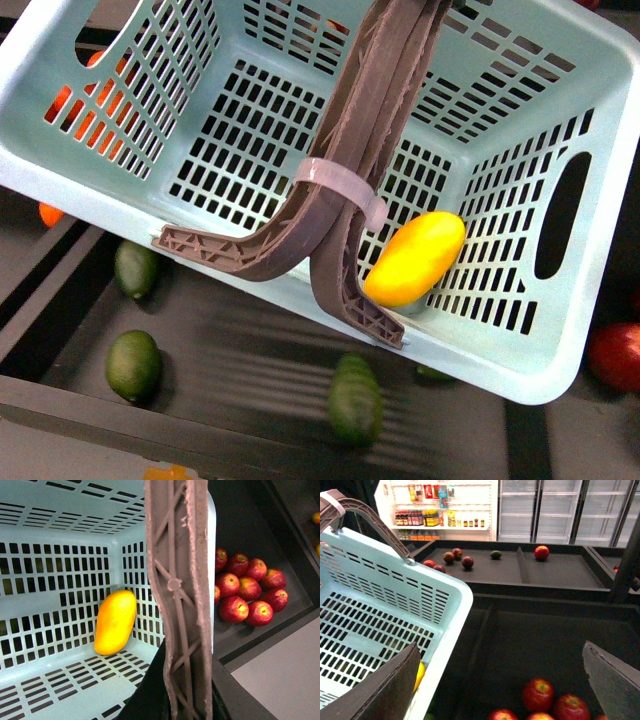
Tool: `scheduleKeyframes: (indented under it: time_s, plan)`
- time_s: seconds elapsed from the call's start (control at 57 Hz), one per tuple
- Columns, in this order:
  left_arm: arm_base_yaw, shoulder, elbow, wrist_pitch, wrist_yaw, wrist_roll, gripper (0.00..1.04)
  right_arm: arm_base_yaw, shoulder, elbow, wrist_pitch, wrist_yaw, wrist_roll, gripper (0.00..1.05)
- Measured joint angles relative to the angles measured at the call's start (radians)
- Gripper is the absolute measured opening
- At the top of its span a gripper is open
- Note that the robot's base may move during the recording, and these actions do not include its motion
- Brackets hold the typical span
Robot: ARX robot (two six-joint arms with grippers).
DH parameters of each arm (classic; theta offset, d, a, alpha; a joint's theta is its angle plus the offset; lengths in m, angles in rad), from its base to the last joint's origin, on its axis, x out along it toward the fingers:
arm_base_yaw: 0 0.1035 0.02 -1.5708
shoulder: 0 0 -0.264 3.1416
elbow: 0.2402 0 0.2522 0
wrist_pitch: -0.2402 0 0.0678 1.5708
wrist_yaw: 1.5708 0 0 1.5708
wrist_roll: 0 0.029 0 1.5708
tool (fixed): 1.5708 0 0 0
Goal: Pick mango and avocado into basket
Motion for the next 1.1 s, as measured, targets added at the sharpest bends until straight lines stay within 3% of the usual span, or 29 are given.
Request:
scheduleKeyframes:
  time_s: [0.736, 0.999, 1.104]
  plan:
    - [0.013, -0.004, -0.001, 0.000, -0.028, 0.005, 0.09, -0.001, 0.002, -0.003, 0.000, -0.004, 0.000, 0.97]
    - [-0.006, -0.004, -0.001, 0.000, 0.020, 0.008, 0.09, -0.001, 0.002, -0.003, 0.000, 0.000, 0.000, 0.97]
    - [-0.006, -0.004, -0.001, 0.000, 0.016, 0.007, 0.09, 0.040, 0.070, 0.035, -0.077, 0.183, 0.100, 0.97]
